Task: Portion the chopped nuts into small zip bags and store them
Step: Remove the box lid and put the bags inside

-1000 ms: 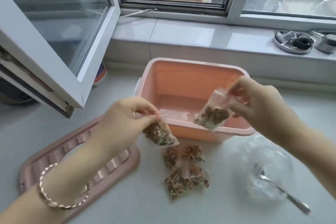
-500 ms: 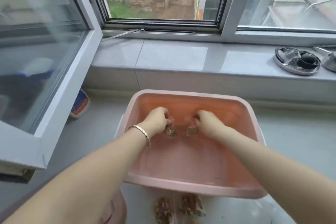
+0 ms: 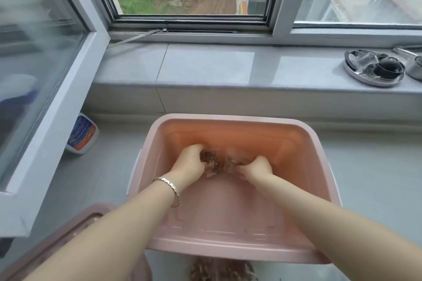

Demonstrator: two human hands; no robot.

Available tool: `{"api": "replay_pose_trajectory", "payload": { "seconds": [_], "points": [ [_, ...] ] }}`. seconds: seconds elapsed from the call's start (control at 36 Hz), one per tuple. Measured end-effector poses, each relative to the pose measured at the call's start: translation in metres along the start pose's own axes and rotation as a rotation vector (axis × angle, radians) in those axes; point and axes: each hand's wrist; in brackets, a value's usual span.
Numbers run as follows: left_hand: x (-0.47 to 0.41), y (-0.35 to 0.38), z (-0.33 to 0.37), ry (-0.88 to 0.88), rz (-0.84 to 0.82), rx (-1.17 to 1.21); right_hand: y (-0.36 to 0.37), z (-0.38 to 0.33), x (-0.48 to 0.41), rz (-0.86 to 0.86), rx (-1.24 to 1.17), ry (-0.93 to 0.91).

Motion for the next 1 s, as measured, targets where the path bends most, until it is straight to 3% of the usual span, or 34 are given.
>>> {"api": "replay_pose_trajectory", "payload": {
  "seconds": [0.17,0.25,0.47,0.56,0.64,0.69,0.83,1.0],
  "points": [
    [0.019,-0.009,0.015,0.109,0.009,-0.046,0.001,-0.005,0.001,-0.015,-0.086,-0.005],
    [0.037,-0.02,0.027,0.13,0.025,-0.007,-0.012,-0.007,0.024,-0.067,0.032,-0.029],
    [0.155,-0.031,0.071,0.191,0.193,0.375,-0.066,0.025,0.126,-0.128,0.272,-0.596],
    [0.204,-0.011,0.066,0.237,0.291,0.356,-0.079,0.054,0.174,-0.169,0.296,-0.769],
    [0.238,0.019,0.052,0.271,0.381,0.285,-0.073,0.092,0.191,-0.202,0.382,-0.817],
    [0.248,0.041,0.04,0.176,0.33,0.261,-0.062,0.116,0.187,-0.175,0.53,-0.813],
    [0.249,0.083,0.011,-0.176,-0.002,0.08,-0.026,0.166,0.159,-0.06,0.861,-0.651],
    [0.246,0.103,0.012,-0.311,-0.05,-0.069,0.019,0.2,0.142,0.085,0.901,-0.638]
  ]
}}
Point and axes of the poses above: each hand's wrist, its own x-axis away from the middle knuckle, its own y-axis out of the palm, z = x × y, and after that the axes turned 12 degrees about y, right-handed
